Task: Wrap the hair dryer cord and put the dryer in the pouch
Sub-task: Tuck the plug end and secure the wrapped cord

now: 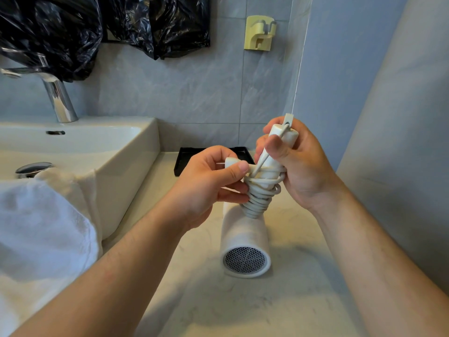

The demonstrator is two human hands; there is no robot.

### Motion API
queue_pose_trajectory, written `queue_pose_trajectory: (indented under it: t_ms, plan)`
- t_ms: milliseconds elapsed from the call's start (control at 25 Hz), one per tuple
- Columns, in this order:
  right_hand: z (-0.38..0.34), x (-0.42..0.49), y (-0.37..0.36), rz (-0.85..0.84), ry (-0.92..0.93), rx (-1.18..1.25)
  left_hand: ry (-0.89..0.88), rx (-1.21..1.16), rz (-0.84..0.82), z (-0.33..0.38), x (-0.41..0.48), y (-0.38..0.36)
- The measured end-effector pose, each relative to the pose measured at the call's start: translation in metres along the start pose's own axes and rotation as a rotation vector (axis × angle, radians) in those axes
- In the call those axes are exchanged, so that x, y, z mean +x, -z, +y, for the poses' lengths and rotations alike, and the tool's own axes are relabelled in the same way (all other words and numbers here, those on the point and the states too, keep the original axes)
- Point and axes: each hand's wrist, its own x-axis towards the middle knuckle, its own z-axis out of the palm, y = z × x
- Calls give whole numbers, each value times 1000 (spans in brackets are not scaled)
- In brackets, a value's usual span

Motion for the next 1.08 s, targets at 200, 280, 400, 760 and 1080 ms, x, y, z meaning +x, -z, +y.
queue_pose_trajectory:
  t_ms: [200,280,400,760,1080]
  plan:
    - [-1,1,8,117,-26,-100,43,-39,75,0,2,3]
    - [2,2,10,122,-38,-117,87,-149,79,-3,2,4]
    - [5,2,15,132,-55,-80,144,-171,110,-11,3,6]
    - [19,6,19,227,-124,192,114,273,153,-25,7,13]
    - [22,2,-2,195,-203,185,17,339,208,-33,9,23]
